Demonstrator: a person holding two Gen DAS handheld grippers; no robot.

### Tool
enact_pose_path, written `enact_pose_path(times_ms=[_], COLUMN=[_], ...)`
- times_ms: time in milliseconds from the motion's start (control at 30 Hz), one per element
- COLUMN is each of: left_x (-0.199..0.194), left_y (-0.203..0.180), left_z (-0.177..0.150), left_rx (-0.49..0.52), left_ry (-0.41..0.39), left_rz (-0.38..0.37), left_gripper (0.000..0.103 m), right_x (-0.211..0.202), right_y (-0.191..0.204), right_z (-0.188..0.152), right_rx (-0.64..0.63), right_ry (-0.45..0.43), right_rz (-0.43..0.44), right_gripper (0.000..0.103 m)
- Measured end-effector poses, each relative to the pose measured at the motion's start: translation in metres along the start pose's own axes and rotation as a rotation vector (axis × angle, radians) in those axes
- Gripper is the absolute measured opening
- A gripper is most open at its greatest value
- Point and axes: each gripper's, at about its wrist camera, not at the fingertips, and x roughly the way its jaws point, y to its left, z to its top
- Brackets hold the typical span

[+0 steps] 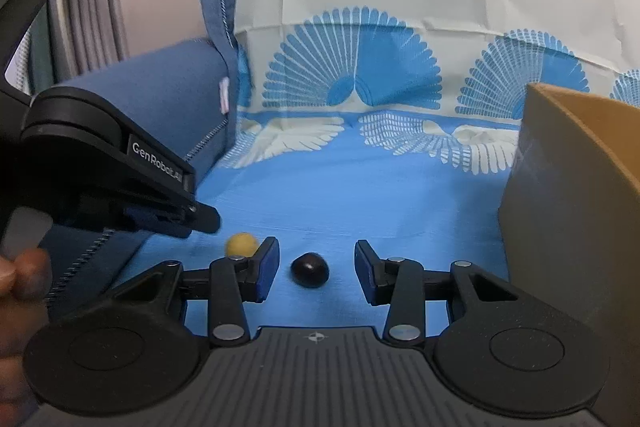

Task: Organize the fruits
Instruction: 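Close the left tool on the small yellow ball while the right tool grasps the dark cherry, then carry the yellow ball in the left tool over the box while the right tool carries the cherry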

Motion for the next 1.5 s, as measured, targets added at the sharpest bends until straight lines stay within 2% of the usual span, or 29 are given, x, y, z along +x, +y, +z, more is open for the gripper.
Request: enact_pose_path(times_ms=[133,367,400,433,500,667,900,967,1067,1300,1500], left_x=[0.013,0.03,0.031,0.033,0.035,0.027,-0.023,-0.042,-0.076,-0.136,-0.161], left_y=[-0.007,-0.008,-0.009,-0.01,-0.015,-0.022,-0.026,-0.029,-0.043,-0.082,-0.109], left_z=[0.002,0.003,0.003,0.003,0.002,-0.003,-0.012,-0.018,-0.033,-0.071,-0.098], left_rx=[0.044,0.07,0.078,0.088,0.113,0.155,0.134,0.124,0.168,0.236,0.256], left_ry=[0.004,0.033,0.033,0.036,0.045,0.022,-0.037,-0.06,-0.121,-0.244,-0.301], left_rz=[0.015,0.026,0.026,0.027,0.034,0.058,0.073,0.08,0.09,0.007,-0.055], left_gripper=[0.029,0.029,0.029,0.029,0.027,0.027,0.027,0.027,0.027,0.027,0.027], right_x=[0.021,0.042,0.044,0.046,0.045,0.03,-0.019,-0.041,-0.083,-0.178,-0.231], right_y=[0.002,0.009,0.007,0.006,0.005,0.003,-0.009,-0.008,-0.003,-0.025,-0.069], right_z=[-0.003,-0.005,-0.005,-0.006,-0.008,-0.008,-0.003,-0.002,0.0,0.011,0.017], right_rx=[-0.012,-0.059,-0.051,-0.045,-0.041,-0.032,0.006,-0.004,-0.044,-0.028,-0.039], right_ry=[0.038,0.079,0.109,0.118,0.11,0.085,0.073,0.066,0.02,-0.125,-0.218], right_rz=[0.021,0.003,-0.001,-0.005,-0.007,-0.018,-0.016,0.004,0.035,0.094,0.031], right_gripper=[0.044,0.044,0.043,0.042,0.027,0.028,0.028,0.028,0.028,0.028,0.028])
